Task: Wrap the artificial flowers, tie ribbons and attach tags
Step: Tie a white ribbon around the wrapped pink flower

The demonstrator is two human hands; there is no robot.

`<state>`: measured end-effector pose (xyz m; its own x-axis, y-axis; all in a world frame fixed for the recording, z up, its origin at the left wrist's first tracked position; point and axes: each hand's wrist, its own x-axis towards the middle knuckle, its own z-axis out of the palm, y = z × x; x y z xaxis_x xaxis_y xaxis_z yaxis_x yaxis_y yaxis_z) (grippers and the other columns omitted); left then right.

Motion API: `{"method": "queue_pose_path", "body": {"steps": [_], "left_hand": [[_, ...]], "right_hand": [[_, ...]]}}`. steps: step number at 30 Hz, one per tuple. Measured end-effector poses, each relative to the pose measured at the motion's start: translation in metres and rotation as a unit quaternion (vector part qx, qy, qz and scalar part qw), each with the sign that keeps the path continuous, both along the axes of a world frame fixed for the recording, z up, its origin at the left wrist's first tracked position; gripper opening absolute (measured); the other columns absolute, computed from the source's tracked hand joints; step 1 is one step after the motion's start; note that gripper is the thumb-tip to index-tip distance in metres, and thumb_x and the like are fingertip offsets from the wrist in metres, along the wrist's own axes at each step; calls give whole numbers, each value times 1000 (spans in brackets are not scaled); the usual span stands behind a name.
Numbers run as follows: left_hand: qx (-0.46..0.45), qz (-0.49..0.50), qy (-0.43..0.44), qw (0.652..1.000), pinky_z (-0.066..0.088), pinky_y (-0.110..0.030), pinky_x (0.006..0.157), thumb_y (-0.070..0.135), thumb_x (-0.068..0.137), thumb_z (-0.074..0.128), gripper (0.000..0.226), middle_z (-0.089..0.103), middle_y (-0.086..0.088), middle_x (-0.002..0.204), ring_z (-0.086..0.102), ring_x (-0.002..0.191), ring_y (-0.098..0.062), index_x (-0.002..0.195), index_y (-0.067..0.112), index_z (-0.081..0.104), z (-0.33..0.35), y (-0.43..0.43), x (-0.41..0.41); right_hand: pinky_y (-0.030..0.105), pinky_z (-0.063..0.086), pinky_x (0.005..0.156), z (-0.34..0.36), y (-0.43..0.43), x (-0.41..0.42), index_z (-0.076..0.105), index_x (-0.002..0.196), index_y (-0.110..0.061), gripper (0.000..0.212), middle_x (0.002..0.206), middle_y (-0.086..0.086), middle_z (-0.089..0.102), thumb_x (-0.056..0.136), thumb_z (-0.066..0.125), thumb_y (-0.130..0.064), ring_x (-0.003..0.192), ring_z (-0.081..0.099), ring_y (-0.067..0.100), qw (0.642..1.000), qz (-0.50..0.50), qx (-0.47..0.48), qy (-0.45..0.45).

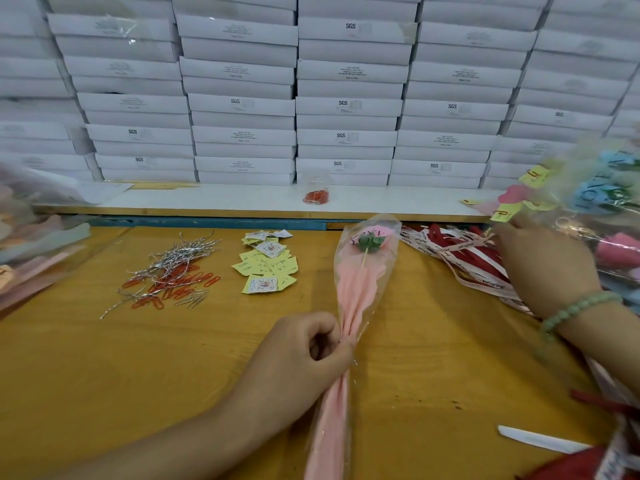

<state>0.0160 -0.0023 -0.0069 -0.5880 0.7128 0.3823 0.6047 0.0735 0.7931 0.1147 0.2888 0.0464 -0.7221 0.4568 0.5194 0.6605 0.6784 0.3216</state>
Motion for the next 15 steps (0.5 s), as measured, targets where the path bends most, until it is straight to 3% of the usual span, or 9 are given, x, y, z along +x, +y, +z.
{"method": "queue_pose_path", "body": {"steps": [1,3,6,9,15], "left_hand": [[0,0,0,1000,31,-16,51,19,86,64,32,40,13,51,36,51,-3,59,20,48,0,0,0],[2,1,-3,1000,30,-16,51,18,87,65,33,40,13,51,36,51,-3,59,19,47,0,0,0],[6,6,-3,1000,29,-15,50,16,87,65,35,39,13,51,35,51,-3,57,19,46,1,0,1],[18,9,2,1000,30,-15,51,16,88,66,36,39,12,51,36,52,-4,57,15,46,2,0,1],[48,13,9,999,32,-15,53,18,89,65,33,43,10,55,39,55,-2,61,8,51,3,0,0]], "right_hand": [[33,41,53,1,1,-1,60,100,-10,11,90,7,53,94,50,-10,74,56,29,999,33,-10,39],[35,40,55,5,-2,-1,58,86,-9,22,80,9,56,98,41,-16,71,54,30,987,91,-80,101],[31,30,50,13,-14,-4,56,70,-15,32,58,-1,53,98,42,-21,56,48,18,951,164,-228,130],[34,34,52,19,-43,-6,60,63,-21,35,53,-4,51,96,49,-27,53,49,18,919,230,-315,56],[17,34,52,5,-114,-7,64,79,-24,20,50,-16,49,95,55,-33,48,42,1,807,327,-477,-122]]}}
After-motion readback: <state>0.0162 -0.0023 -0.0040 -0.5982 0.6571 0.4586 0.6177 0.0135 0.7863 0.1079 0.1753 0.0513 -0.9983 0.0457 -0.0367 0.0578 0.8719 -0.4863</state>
